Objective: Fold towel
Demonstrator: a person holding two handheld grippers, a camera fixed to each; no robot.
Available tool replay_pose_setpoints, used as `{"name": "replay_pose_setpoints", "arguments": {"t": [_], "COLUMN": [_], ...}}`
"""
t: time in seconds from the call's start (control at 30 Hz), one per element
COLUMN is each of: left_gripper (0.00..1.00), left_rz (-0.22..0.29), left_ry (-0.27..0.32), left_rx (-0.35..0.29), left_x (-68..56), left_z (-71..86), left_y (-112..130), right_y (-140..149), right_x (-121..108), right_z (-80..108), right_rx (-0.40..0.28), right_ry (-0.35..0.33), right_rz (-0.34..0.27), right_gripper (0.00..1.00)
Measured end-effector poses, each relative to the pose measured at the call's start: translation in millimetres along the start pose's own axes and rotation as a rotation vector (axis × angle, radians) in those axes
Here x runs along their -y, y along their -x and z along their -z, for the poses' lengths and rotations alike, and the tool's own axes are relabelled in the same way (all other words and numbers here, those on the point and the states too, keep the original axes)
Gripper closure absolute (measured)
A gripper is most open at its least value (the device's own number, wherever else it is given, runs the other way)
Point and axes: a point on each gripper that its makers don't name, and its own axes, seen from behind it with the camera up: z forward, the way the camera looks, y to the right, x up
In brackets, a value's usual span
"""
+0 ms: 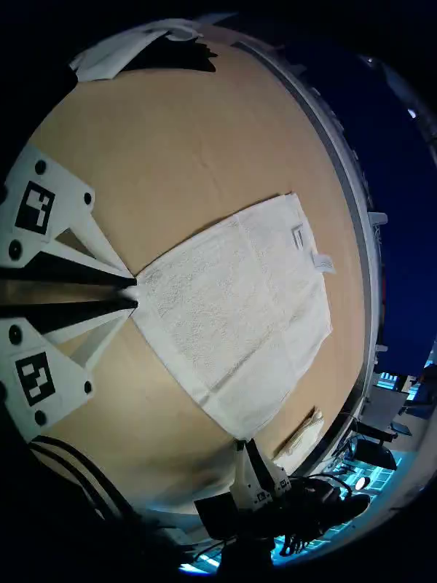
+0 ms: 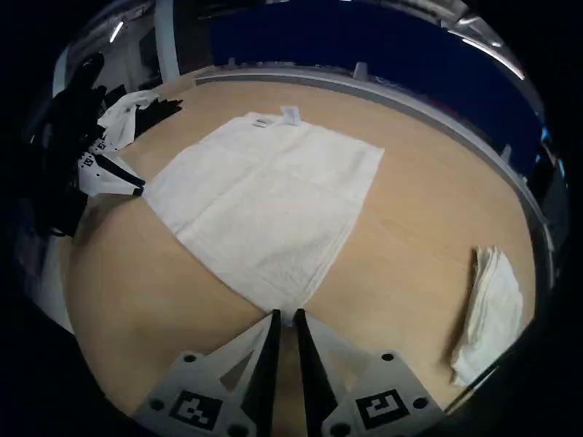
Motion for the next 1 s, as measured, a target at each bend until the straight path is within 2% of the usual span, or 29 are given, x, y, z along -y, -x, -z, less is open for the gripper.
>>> {"name": "replay_pose_setpoints", "arguments": {"t": [0.3,0.6,0.8,1.0], "left_gripper": [0.91,0.91,0.91,0.91], "left_rz": [0.001,0.02,0.001,-0.003], "left_ry": [0.013,0.016,0.02,0.034], "left_rx": [-0.007,-0.02,-0.006,-0.001], "left_x": [-6.3,-5.5,-6.5,-11.3], "left_z": [4.3,6.5,5.9,5.3], "left_y": [2.4,-0.2,4.3,4.7], "right_y": [-3.6,-2.4,-0.2,1.8], "right_x": [0.6,-1.8,-1.2,0.6], "right_z": [0.8,-1.0,-1.2,-0.7], "right_rx": [-0.009,-0.004,0.008,0.02], "right_ry": [0.0,0.003,0.004,-0.014], "right_rz": [-0.02,-0.026,-0.007,-0.025], "right_gripper": [0.86,0.88,0.89,0.89]}}
